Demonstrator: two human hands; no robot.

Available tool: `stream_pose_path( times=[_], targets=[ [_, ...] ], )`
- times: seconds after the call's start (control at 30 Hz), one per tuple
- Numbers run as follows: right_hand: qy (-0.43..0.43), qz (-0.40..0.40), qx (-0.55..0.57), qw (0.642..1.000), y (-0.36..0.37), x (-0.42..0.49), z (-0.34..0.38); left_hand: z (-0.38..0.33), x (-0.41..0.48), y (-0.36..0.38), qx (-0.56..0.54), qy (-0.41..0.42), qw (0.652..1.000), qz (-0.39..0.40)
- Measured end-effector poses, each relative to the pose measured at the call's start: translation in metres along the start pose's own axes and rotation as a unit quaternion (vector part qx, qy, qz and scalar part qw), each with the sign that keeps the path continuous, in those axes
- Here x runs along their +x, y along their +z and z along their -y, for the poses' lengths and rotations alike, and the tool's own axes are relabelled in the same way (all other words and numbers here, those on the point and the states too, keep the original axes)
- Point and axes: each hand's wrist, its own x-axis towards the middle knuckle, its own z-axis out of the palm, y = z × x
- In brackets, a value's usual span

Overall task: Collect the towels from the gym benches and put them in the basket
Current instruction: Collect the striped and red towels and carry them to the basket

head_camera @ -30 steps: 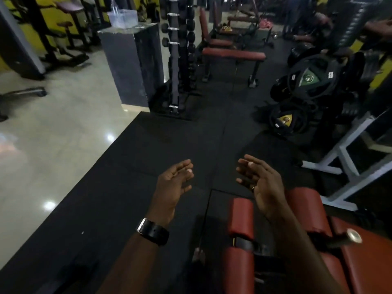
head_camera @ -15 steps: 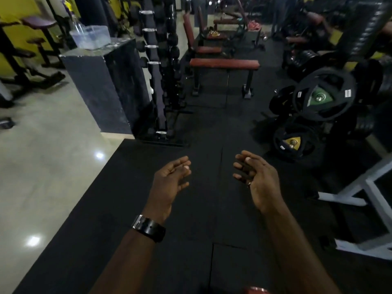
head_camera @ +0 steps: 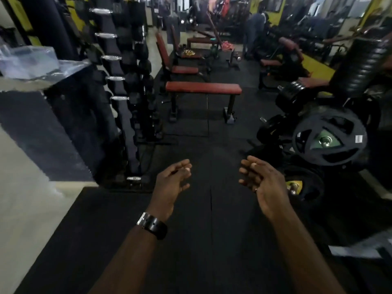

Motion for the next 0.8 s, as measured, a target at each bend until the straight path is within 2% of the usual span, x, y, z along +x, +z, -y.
stream_pose_path(
  times=[0.13,0.4,0.63,0.8],
  targets=[
    [-0.009,-0.007,0.002,1.000,0.021,0.095,0.007,-0.034,0.103,0.026,0.015,0.001,0.999,0.029],
    [-0.017,-0.012,-0.002,1.000,0.031,0.343,0.004,-0.049,0.348,0.093,0.057,0.023,0.996,0.057],
    [0.000,-0.005,0.013,1.000,0.047,0.576,0.049,-0.086,0.548,0.164,0.051,0.007,0.998,0.019],
    [0.002,-0.006,0.005,1.000,0.058,0.710,0.060,-0.091,0.675,0.202,0.039,-0.007,0.999,0.002]
  ],
)
